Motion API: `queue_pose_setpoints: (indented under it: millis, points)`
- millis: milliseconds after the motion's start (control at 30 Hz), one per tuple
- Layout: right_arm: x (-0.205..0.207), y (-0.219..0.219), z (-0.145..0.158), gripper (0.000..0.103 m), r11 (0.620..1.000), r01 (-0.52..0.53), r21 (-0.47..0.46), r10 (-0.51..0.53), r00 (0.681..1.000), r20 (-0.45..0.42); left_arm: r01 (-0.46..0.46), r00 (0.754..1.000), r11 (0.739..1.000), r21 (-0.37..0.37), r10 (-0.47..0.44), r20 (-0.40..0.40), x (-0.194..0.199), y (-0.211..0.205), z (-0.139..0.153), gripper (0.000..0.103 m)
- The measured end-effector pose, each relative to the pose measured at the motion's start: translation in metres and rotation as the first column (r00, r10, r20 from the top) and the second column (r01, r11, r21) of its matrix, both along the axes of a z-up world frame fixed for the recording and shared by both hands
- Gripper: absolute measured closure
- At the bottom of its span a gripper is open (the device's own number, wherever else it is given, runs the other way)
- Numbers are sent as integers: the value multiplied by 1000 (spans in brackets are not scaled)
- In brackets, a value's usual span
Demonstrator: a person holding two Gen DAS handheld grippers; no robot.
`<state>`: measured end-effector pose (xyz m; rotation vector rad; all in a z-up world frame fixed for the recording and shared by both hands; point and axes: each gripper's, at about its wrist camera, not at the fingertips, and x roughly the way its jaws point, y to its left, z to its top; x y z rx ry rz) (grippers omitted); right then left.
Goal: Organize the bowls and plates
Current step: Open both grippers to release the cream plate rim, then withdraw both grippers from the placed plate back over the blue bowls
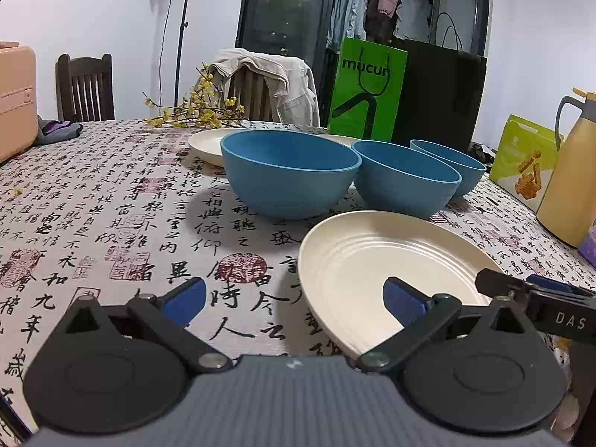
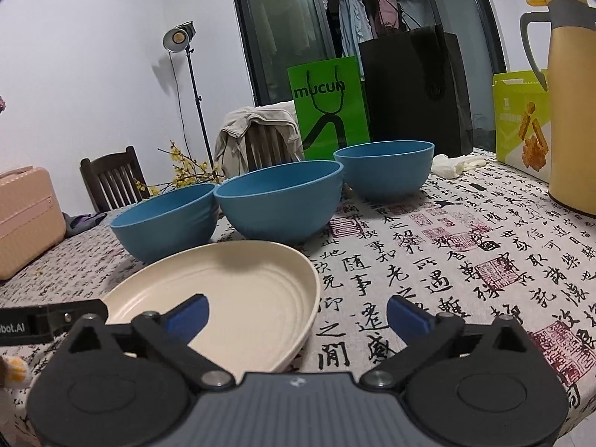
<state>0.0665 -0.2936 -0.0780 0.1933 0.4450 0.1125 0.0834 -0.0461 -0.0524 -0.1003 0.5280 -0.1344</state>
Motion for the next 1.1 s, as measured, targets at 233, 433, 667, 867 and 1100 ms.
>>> queue_pose_setpoints:
  millis: [233, 433, 667, 867, 1100]
  points:
    - [-4, 1, 1, 0, 1000, 2, -3, -2, 1000, 3, -8, 1000, 1000, -12, 8, 5, -4, 6, -1, 0]
    - [-7, 3, 4, 0, 1000, 8, 0, -8, 1000, 11, -16, 1000, 1000, -16, 16, 6, -7, 10, 0, 0]
    - [-15, 2, 9, 0, 1000, 8, 19, -8, 1000, 18, -22, 1000, 999, -33, 22, 16, -18, 17, 3, 0]
    - [-22, 3, 11, 0, 1000, 5, 22, -5, 1000, 14, -37, 999, 998, -41, 38, 27, -26, 24, 7, 0]
    - [-27, 12, 15, 0, 1000, -18, -3, 18, 1000, 13, -37, 998, 998, -46, 39, 40, -34, 30, 12, 0]
